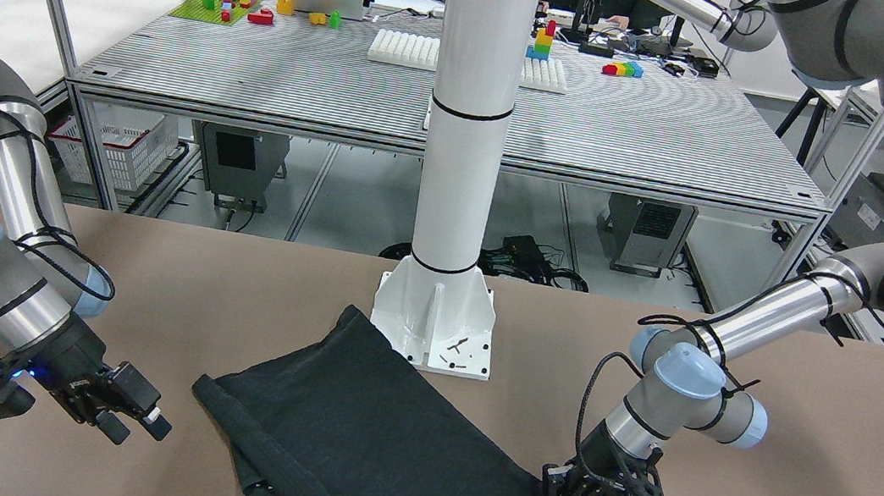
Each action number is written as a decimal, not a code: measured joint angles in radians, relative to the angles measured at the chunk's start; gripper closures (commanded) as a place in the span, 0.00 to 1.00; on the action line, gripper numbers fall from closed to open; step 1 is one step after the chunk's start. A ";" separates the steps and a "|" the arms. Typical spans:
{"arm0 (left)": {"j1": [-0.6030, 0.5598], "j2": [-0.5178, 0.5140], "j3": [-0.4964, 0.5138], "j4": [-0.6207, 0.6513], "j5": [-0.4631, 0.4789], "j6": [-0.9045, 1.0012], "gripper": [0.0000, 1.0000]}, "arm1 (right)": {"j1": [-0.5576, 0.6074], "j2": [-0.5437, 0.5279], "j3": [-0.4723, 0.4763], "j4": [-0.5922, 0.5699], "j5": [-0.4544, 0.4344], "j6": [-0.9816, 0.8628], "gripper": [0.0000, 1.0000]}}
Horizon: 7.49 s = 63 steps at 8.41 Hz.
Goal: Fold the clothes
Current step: 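Pull the shirt edge with the left gripper away from the robot, turning it lengthwise, then release the shirt with the left gripper while the right gripper reaches its long edge, then grasp the shirt's long folded edge with the right gripper, then pull the grasped edge outward with the right gripper to straighten it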
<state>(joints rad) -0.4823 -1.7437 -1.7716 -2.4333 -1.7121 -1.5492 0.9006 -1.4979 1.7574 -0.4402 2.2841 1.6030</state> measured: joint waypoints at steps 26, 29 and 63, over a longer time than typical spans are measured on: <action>-0.476 -0.749 0.705 0.267 -0.109 0.385 0.06 | -0.043 0.279 0.010 -0.627 -0.254 -0.416 0.06; -0.511 -0.650 0.622 0.227 -0.185 0.469 0.06 | -0.097 0.451 0.005 -0.908 -0.410 -0.563 0.06; -0.523 -0.573 0.629 0.102 -0.267 0.466 0.06 | -0.257 0.750 -0.518 -0.872 -0.685 -0.573 0.06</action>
<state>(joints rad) -1.0050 -2.3168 -1.1429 -2.3315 -1.9786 -1.0837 0.6432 -0.7474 1.2395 -1.3118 1.5992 1.0301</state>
